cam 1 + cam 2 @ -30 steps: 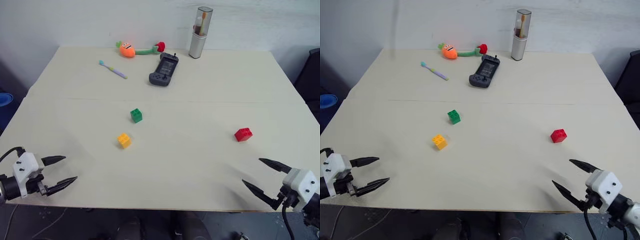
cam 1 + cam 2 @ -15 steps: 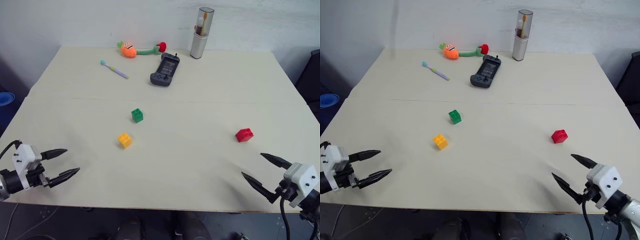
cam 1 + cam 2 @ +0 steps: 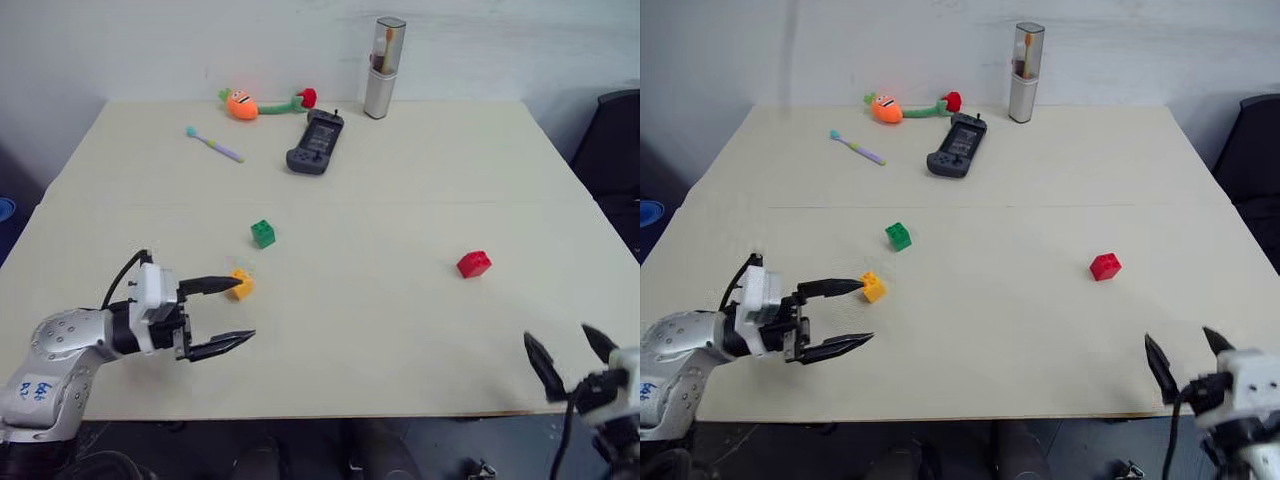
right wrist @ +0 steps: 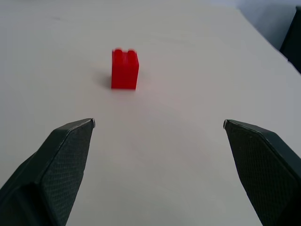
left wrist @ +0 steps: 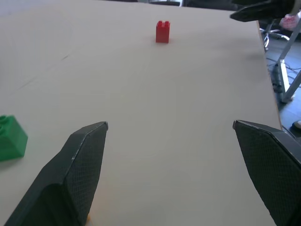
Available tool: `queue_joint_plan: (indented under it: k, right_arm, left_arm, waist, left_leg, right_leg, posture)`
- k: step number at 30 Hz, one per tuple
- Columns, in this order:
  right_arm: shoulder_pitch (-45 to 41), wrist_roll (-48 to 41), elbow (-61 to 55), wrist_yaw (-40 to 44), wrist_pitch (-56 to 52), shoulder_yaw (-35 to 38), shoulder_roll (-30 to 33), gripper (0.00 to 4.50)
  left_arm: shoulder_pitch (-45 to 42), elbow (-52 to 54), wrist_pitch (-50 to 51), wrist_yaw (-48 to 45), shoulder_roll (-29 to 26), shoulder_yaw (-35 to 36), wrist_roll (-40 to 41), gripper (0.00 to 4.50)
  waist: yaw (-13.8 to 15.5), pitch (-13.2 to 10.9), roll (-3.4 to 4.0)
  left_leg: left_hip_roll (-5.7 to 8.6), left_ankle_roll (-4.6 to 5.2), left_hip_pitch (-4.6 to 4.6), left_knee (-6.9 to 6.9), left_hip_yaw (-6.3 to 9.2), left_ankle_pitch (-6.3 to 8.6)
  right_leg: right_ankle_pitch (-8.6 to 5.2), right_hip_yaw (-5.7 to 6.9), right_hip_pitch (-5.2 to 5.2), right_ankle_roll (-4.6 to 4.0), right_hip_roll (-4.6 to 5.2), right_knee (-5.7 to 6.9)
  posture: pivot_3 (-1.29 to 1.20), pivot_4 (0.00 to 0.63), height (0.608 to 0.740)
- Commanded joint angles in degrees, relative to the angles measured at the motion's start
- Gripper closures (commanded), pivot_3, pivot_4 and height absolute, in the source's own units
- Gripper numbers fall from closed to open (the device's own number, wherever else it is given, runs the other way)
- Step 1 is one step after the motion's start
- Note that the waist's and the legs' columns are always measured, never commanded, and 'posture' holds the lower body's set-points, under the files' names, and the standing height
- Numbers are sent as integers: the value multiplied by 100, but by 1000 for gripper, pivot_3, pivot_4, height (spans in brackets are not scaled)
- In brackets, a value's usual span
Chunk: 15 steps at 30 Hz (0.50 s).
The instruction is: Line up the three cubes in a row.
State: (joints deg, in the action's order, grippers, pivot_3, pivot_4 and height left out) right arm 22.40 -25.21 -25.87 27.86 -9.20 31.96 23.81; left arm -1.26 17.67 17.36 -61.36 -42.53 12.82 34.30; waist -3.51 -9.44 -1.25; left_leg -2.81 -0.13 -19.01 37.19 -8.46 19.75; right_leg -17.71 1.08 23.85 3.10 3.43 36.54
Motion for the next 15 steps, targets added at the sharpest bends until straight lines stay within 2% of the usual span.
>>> queue_joint_plan:
  k: [1, 3, 6, 12, 15]
  right_arm:
    - [-907, -69, 331, -145, -690, -165, 578, 0]
    - [-1750, -78, 887, -115, -1265, -492, 951, 0]
    - [-2623, -52, 1631, -199, -1791, -811, 1058, 0]
    - [-3496, 544, 2824, 57, -1768, -1630, 1184, 0]
    - [-3746, 547, 3263, 17, -1829, -1650, 1090, 547]
  left_arm:
    - [-131, 69, 4, 52, 58, -91, 24, 19]
    - [-176, 41, -23, 21, 69, -176, -45, 19]
    - [-276, -1, -15, 57, 95, -249, -85, 19]
    - [-221, 110, 2, 119, 123, -259, -88, 19]
    - [-196, 140, 4, 170, 117, -222, -84, 0]
  waist:
    - [21, -1, 0]
    - [43, -1, 0]
    - [76, -2, -2]
    - [169, -3, -1]
    - [176, -3, 0]
  left_leg:
    - [0, 0, 3, 4, 4, -1]
    - [0, 0, 16, 8, 5, -2]
    - [0, 3, 5, 12, 9, -4]
    - [1, 11, -32, 27, 3, -11]
    - [1, 16, -45, 50, -1, -9]
  right_leg:
    - [0, 2, 2, 0, -1, 1]
    - [0, 3, 7, 0, -3, 3]
    - [0, 5, 12, 0, -6, 1]
    - [1, 2, 41, 3, -4, 1]
    - [5, -1, 47, 10, -2, 9]
  posture:
    - [0, 150, 740]
    - [0, 150, 740]
    - [0, 150, 740]
    - [0, 150, 740]
    - [0, 150, 740]
